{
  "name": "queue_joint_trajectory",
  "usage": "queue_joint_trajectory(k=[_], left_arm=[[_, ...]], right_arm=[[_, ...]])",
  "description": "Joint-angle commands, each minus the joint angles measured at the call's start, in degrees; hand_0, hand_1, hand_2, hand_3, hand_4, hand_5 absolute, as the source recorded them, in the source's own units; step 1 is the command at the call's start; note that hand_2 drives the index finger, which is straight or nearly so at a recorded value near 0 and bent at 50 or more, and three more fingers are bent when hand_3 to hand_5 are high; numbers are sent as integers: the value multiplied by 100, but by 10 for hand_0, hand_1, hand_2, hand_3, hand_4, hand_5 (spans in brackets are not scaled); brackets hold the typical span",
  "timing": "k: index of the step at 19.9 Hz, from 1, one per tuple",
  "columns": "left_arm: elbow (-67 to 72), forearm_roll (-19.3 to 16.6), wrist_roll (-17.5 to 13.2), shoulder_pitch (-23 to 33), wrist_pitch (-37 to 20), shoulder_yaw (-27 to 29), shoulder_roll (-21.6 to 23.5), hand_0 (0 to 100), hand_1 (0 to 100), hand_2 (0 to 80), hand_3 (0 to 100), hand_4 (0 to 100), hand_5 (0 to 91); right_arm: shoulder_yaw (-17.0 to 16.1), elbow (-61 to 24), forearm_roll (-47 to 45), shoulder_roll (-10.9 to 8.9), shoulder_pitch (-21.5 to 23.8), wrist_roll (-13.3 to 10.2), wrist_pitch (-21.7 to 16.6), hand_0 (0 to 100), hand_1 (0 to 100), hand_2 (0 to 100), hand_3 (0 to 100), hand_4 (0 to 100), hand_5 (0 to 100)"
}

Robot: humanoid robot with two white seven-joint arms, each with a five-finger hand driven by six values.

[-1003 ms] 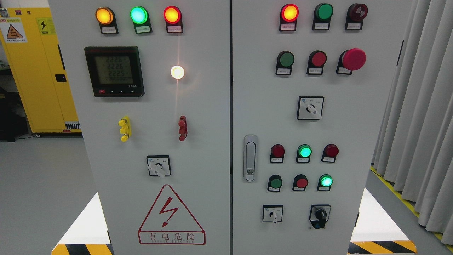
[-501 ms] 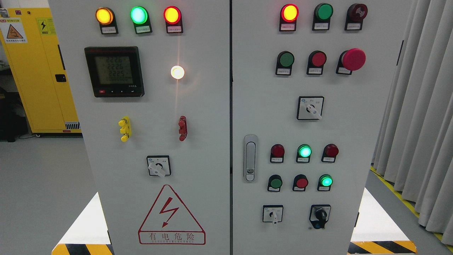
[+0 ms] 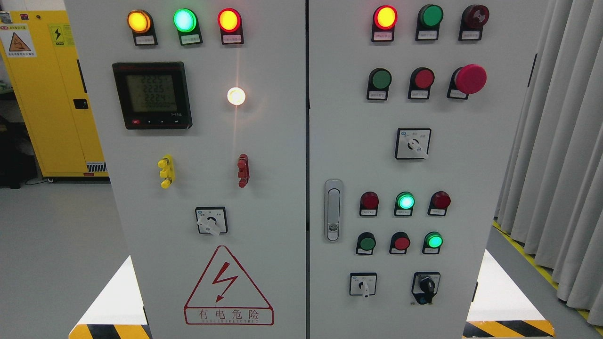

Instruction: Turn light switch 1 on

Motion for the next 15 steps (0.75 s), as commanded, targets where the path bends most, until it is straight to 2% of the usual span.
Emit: queue_joint_trajectory(k=[1,15], left_arm=[[1069,0,-29,-184,108,-291,-90,251,161,0,0,0,0],[1087,18,41,-272,90,-389,-82,229,120,0,0,0,0]], right_arm=[[0,0,0,0,0,5,3,0,500,40,0,0,0],[0,0,0,0,0,-4,3,0,500,40,0,0,0]])
